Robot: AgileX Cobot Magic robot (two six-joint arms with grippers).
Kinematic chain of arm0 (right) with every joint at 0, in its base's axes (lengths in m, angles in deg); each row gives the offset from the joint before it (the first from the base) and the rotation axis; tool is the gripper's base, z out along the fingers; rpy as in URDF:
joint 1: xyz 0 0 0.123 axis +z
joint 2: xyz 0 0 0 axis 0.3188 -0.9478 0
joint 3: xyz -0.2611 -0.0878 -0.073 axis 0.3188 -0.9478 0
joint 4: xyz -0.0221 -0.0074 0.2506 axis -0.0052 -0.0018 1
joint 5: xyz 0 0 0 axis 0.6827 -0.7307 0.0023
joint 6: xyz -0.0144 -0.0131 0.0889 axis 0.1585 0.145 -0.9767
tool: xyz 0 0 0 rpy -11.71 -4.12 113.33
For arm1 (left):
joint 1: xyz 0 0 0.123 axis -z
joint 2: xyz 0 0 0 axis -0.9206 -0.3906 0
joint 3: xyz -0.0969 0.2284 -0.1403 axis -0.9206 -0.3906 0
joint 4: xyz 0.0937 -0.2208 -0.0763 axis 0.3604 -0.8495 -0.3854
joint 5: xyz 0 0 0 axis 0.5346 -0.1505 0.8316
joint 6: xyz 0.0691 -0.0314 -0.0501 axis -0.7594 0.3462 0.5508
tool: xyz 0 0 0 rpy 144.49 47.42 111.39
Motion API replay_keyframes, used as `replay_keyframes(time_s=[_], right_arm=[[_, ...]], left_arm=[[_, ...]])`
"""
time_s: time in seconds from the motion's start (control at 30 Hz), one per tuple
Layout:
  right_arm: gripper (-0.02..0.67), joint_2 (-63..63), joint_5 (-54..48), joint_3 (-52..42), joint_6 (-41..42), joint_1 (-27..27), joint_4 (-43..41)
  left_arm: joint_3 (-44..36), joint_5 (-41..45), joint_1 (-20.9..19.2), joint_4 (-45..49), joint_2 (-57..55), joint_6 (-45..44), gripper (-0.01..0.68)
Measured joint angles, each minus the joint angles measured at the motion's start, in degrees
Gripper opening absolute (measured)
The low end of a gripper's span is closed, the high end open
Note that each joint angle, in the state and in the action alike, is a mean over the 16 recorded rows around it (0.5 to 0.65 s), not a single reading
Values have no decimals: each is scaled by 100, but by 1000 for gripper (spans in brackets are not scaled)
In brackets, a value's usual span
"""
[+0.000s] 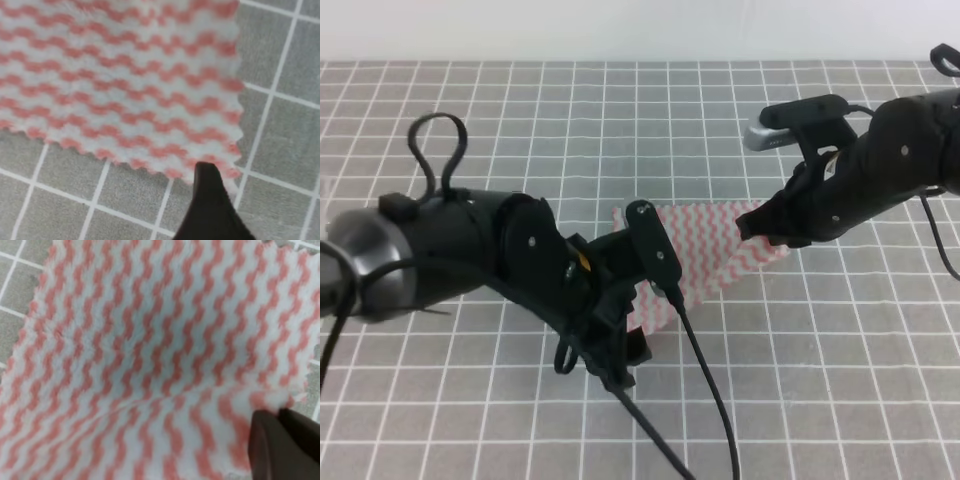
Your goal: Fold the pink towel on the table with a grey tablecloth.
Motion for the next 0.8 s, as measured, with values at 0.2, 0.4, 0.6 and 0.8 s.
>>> replay_keyframes(time_s=[0.2, 0.4, 0.6, 0.8], right_arm=[[-15, -44, 24, 10, -5, -21, -6], [-15, -45, 54, 10, -5, -30, -1], [-15, -29, 75, 8, -5, -30, 7], [-16, -13, 83, 6, -4, -31, 17]], left_arm=[[0, -176, 37, -93, -148, 5, 421], [1, -465, 137, -119, -250, 3, 421], [1, -889, 338, 255, -382, 306, 420], [1, -1227, 509, 1252, -514, 1334, 419]])
